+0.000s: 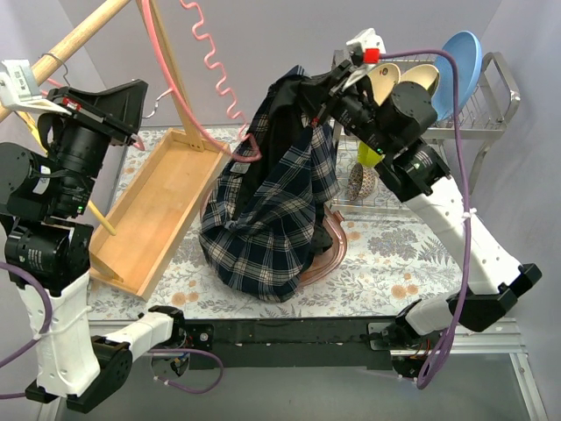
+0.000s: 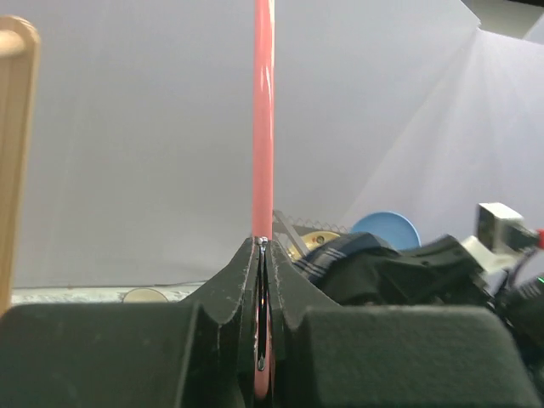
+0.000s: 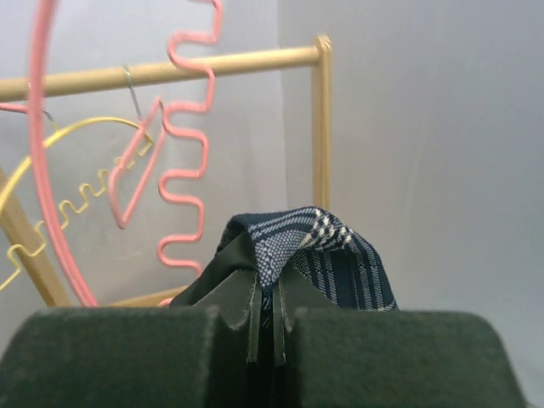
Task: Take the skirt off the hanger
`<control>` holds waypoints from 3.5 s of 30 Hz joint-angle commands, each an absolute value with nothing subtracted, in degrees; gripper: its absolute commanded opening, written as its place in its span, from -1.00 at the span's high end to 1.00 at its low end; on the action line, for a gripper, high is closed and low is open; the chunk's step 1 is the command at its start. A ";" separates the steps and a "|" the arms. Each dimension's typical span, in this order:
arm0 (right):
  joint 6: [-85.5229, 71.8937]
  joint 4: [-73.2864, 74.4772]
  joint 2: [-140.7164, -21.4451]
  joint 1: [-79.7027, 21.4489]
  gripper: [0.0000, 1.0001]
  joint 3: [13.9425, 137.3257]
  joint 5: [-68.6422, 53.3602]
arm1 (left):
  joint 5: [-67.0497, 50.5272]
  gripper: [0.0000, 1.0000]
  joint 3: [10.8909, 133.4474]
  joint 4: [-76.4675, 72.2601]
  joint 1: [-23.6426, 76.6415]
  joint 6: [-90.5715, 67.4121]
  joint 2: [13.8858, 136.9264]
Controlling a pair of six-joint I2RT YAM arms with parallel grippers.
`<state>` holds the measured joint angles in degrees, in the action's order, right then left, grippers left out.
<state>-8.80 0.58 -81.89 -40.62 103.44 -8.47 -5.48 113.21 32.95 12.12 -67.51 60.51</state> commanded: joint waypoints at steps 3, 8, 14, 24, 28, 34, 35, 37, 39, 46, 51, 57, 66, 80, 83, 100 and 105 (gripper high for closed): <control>-10.89 -18.46 -75.33 -40.87 0.97 102.92 -14.76 | 2.72 1.00 117.51 32.78 12.22 -65.74 59.06; -6.70 -18.90 -74.27 -40.96 0.97 103.53 -12.06 | 3.69 1.00 117.25 33.66 12.13 -65.13 58.62; 5.09 -19.33 -78.83 -40.96 0.97 109.22 -3.71 | 3.43 1.00 115.49 32.88 12.13 -64.69 58.45; 5.29 -17.75 -85.71 -41.22 0.97 118.36 -3.77 | 4.39 1.00 111.53 30.85 12.22 -63.02 57.75; 0.44 -26.87 -76.57 -44.20 0.97 96.36 -6.15 | 6.59 1.00 110.57 30.24 12.22 -61.62 57.31; -11.22 -29.70 -66.54 -52.64 0.97 67.67 -3.96 | 10.19 1.00 110.74 30.06 12.13 -60.82 57.39; -12.99 -31.53 -64.88 -53.95 0.97 64.11 -1.78 | 10.46 1.00 110.57 29.80 12.13 -60.73 57.31; -18.51 -32.78 -64.25 -54.32 0.97 57.07 -0.36 | 10.55 1.00 110.74 29.53 12.22 -60.65 57.48; -21.44 -32.52 -66.17 -54.32 0.97 50.82 2.72 | 10.28 1.00 110.83 29.44 12.22 -60.64 57.92; -33.12 -43.40 -80.41 -56.41 0.97 43.08 -3.78 | 8.70 1.00 109.25 29.53 12.13 -60.12 58.18; -36.91 -48.08 -88.58 -61.87 0.97 38.41 2.80 | 7.82 1.00 107.58 29.53 12.13 -59.42 57.74; -36.39 -42.64 -93.61 -65.48 0.88 40.43 7.29 | 7.47 1.00 106.44 31.64 12.13 -58.10 57.75; -27.43 -16.01 -79.99 -65.74 -0.08 52.64 7.92 | 6.77 1.00 106.26 33.22 12.13 -57.74 57.39; -13.11 1.85 -79.80 -58.37 -0.01 72.59 13.70 | 6.50 1.00 105.47 33.40 12.22 -57.74 57.22; -11.43 0.62 -84.89 -55.11 0.19 72.17 19.24 | 5.28 1.00 104.94 33.49 12.22 -58.45 57.39; -20.48 7.02 -97.57 -57.92 0.07 66.00 19.16 | 7.82 1.00 102.48 35.59 12.13 -57.30 56.60; -15.93 8.26 -85.81 -58.44 -0.18 67.66 22.92 | 9.23 1.00 103.97 38.66 12.22 -61.08 57.30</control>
<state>-19.29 2.96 -95.61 -57.25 64.55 19.49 7.33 101.41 37.54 12.12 -58.41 57.52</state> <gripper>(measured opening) 0.557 0.034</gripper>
